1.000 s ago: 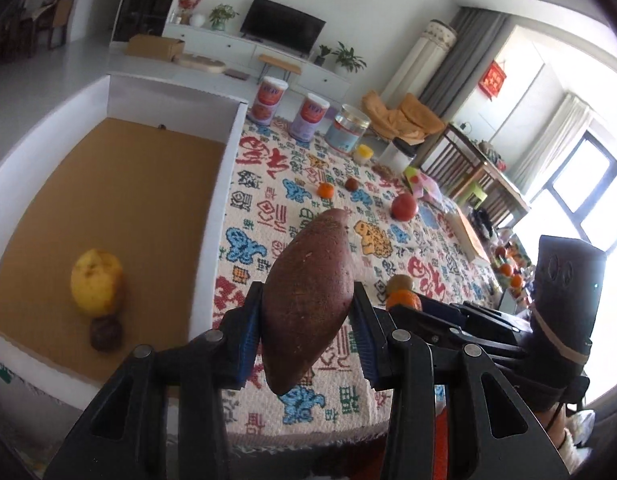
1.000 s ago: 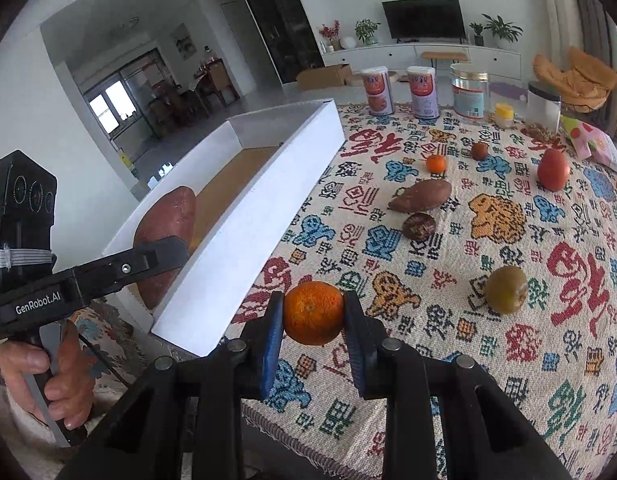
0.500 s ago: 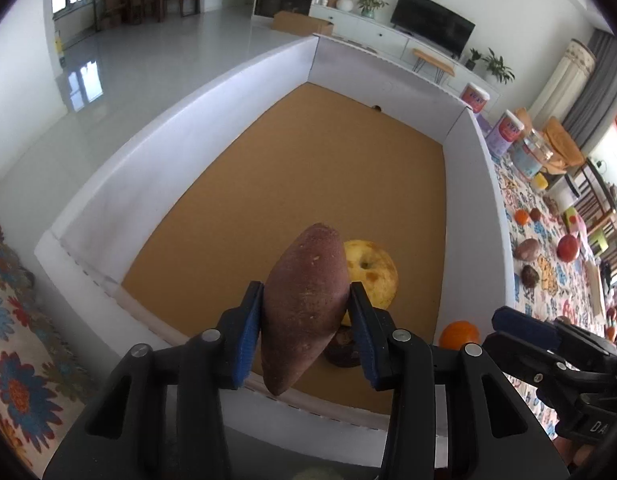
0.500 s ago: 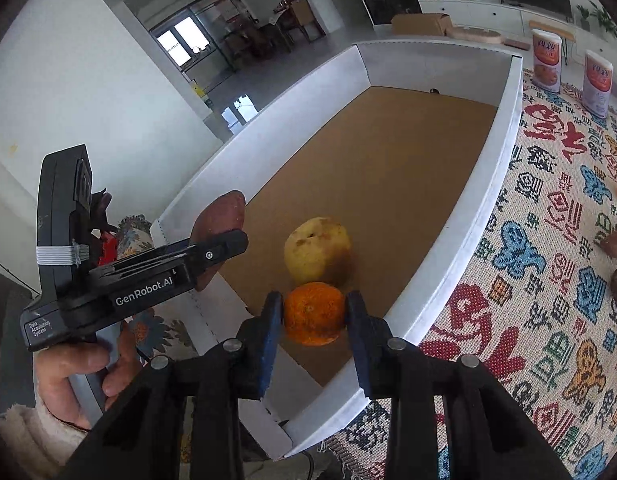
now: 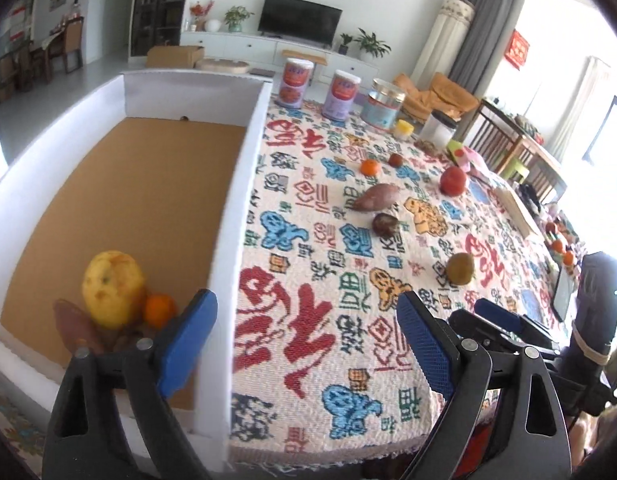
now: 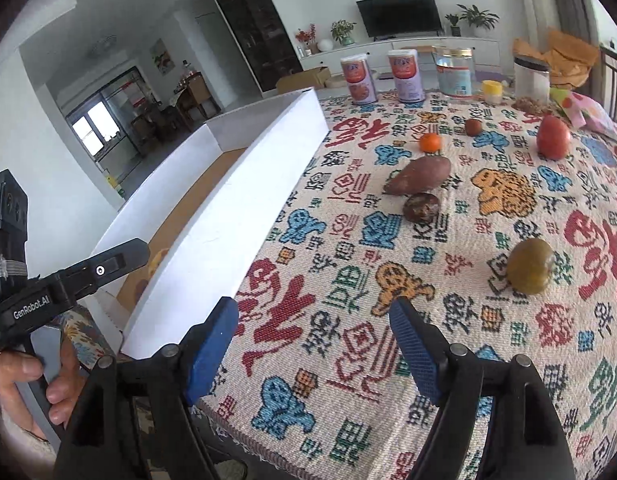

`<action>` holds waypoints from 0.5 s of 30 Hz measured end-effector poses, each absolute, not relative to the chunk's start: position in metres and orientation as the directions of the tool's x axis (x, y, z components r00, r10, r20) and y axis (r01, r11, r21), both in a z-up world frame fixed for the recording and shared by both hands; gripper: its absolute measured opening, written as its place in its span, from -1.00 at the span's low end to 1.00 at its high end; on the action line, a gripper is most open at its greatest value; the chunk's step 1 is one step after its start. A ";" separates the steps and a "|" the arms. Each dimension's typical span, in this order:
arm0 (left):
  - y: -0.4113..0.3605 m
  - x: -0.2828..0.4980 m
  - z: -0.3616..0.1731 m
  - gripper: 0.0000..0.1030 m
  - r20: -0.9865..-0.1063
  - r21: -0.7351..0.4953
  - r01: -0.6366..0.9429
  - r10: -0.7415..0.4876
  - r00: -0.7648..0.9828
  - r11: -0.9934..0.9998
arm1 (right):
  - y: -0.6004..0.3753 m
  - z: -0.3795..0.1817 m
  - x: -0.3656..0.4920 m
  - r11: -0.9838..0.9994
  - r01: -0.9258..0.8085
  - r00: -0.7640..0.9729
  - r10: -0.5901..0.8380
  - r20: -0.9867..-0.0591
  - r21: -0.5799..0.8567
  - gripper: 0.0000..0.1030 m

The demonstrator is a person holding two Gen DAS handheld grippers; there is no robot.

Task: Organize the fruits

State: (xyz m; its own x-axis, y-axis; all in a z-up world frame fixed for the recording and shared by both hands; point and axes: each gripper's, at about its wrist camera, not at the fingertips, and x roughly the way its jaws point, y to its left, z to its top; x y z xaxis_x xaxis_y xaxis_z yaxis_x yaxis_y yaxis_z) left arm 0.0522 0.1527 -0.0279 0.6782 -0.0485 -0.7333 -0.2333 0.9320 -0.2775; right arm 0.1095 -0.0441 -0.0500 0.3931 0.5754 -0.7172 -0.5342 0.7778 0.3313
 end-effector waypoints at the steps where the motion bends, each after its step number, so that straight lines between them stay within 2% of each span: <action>1: 0.138 0.060 -0.036 0.79 -0.735 -0.296 -0.201 -0.088 0.672 0.934 | -0.068 -0.058 0.115 0.821 -0.473 0.436 0.534 -0.725 0.320 0.51; 2: 0.125 0.066 -0.043 0.83 -0.741 -0.282 -0.189 -0.088 0.666 0.941 | -0.086 -0.065 0.118 0.855 -0.424 0.472 0.491 -0.732 0.299 0.51; 3: 0.106 0.070 -0.045 0.86 -0.738 -0.184 -0.203 0.001 0.674 0.962 | -0.106 -0.072 0.122 0.891 -0.371 0.518 0.434 -0.737 0.263 0.51; 4: 0.093 0.076 -0.047 0.86 -0.726 -0.133 -0.189 0.034 0.687 0.973 | -0.122 -0.078 0.126 0.920 -0.322 0.557 0.376 -0.740 0.225 0.51; 7: 0.076 0.095 -0.057 0.86 -0.753 -0.116 -0.165 0.022 0.658 0.979 | -0.167 -0.089 0.139 0.970 -0.177 0.621 0.241 -0.746 0.166 0.51; 10: 0.067 0.104 -0.061 0.86 -0.744 -0.132 -0.150 0.002 0.668 0.980 | -0.201 -0.097 0.151 0.962 -0.046 0.621 0.239 -0.747 0.270 0.51; 15: 0.041 0.129 -0.089 0.86 -0.761 -0.009 -0.084 0.048 0.647 0.996 | -0.214 -0.113 0.163 0.963 0.064 0.610 0.169 -0.775 0.261 0.51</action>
State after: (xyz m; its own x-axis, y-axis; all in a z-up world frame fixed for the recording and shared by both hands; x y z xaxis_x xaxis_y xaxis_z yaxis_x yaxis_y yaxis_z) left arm 0.1289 0.0409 -0.0893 0.6475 0.0478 -0.7606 -0.0843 0.9964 -0.0092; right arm 0.1630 -0.2143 -0.1130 0.6096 0.1688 -0.7745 0.0642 0.9633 0.2605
